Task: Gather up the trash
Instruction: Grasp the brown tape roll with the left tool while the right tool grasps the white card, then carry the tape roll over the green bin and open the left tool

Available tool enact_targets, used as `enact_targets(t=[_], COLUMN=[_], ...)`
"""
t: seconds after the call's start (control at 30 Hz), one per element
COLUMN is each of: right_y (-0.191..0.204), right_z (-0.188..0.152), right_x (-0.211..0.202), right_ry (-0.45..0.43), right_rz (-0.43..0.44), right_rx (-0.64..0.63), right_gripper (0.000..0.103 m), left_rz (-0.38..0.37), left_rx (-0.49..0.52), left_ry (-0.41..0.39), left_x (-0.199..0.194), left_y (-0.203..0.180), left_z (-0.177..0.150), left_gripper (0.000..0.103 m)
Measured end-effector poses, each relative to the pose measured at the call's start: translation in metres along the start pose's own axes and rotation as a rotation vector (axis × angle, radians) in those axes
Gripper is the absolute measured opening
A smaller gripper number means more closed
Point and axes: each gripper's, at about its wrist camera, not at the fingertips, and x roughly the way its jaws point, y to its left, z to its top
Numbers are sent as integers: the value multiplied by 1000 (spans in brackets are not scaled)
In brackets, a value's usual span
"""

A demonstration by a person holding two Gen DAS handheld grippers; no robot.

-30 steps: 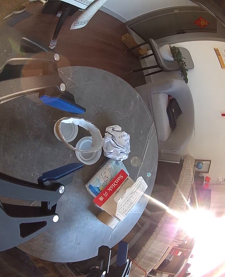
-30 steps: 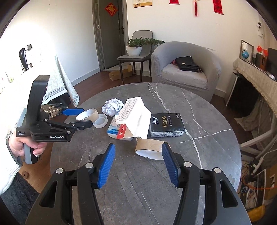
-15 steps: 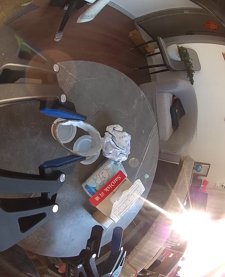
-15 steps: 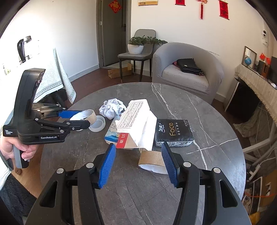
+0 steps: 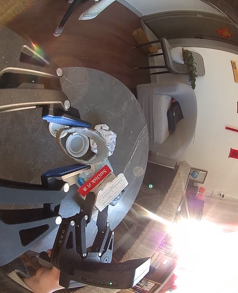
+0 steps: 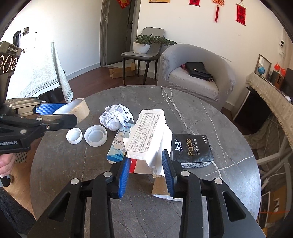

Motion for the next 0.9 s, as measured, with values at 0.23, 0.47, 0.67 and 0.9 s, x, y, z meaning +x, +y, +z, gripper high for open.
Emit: enact_targets(t=[0.23, 0.47, 0.67, 0.9], right_y=[-1, -2, 9, 26], right_z=[8, 20, 33, 41], right_x=[5, -8, -30, -48], right_ry=[-9, -63, -129, -166], right_rz=[-44, -59, -53, -92], right_rx=[27, 48, 24, -30], right_gripper=[5, 1, 1, 1], left_rz=[12, 63, 120, 137], left_rx=[-12, -50, -108, -220], left_ry=[-5, -6, -7, -7], left_x=[-14, -34, -52, -71], left_y=[9, 26, 51, 82], left_z=[-2, -9, -16, -29], left_gripper=[42, 42, 42, 42])
